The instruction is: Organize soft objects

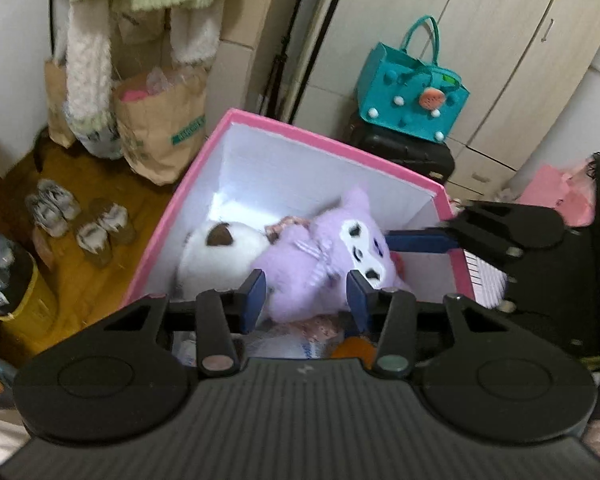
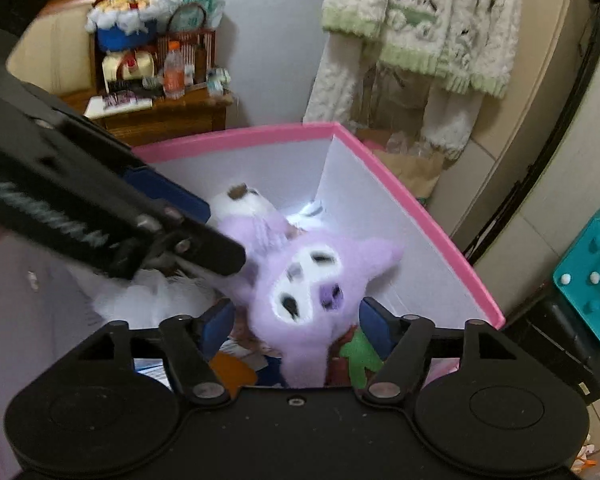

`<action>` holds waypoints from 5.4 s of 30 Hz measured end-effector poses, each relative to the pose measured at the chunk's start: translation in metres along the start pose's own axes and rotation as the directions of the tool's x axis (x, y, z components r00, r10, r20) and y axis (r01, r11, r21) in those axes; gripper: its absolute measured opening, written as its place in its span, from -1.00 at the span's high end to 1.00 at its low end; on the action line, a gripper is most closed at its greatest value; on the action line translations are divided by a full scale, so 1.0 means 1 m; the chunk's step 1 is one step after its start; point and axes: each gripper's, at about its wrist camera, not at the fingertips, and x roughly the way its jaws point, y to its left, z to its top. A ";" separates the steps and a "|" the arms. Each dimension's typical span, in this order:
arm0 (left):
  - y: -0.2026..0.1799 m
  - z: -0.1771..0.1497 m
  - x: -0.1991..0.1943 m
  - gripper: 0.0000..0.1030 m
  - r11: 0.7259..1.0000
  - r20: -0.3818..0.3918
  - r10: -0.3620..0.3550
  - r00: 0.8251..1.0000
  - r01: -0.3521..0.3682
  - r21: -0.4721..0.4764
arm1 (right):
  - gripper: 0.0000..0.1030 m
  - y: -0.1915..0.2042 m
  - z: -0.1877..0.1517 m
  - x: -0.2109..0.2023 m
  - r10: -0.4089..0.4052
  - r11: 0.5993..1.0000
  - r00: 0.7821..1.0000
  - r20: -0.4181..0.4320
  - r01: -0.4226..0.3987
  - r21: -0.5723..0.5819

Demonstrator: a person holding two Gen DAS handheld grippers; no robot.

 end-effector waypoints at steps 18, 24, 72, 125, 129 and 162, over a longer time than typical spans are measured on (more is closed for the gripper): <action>-0.038 -0.035 -0.081 0.08 0.995 0.109 -0.015 0.994 0.005 0.095 | -0.54 0.033 -0.042 -0.120 -0.070 0.983 0.981 0.182 0.037 0.180; -0.057 -0.054 -0.111 0.07 0.990 0.121 -0.054 0.991 0.037 0.137 | -0.54 0.046 -0.058 -0.153 -0.097 0.968 0.974 0.204 0.045 0.247; -0.129 -0.168 -0.174 -1.00 0.942 0.171 -0.010 0.985 -0.048 0.332 | -1.00 0.157 -0.178 -0.248 -0.635 0.633 0.772 0.032 0.496 0.595; -0.128 -0.210 -0.175 -1.00 0.923 0.440 0.083 0.894 -0.236 0.304 | -1.00 0.195 -0.217 -0.249 -0.715 0.593 0.691 0.108 0.517 0.617; -0.127 -0.213 -0.174 -1.00 0.923 0.430 0.089 0.899 -0.237 0.304 | -1.00 0.195 -0.221 -0.247 -0.723 0.581 0.683 0.100 0.525 0.622; -0.125 -0.221 -0.169 -1.00 0.918 0.384 0.084 0.919 -0.222 0.330 | -1.00 0.200 -0.224 -0.243 -0.724 0.570 0.688 0.049 0.557 0.605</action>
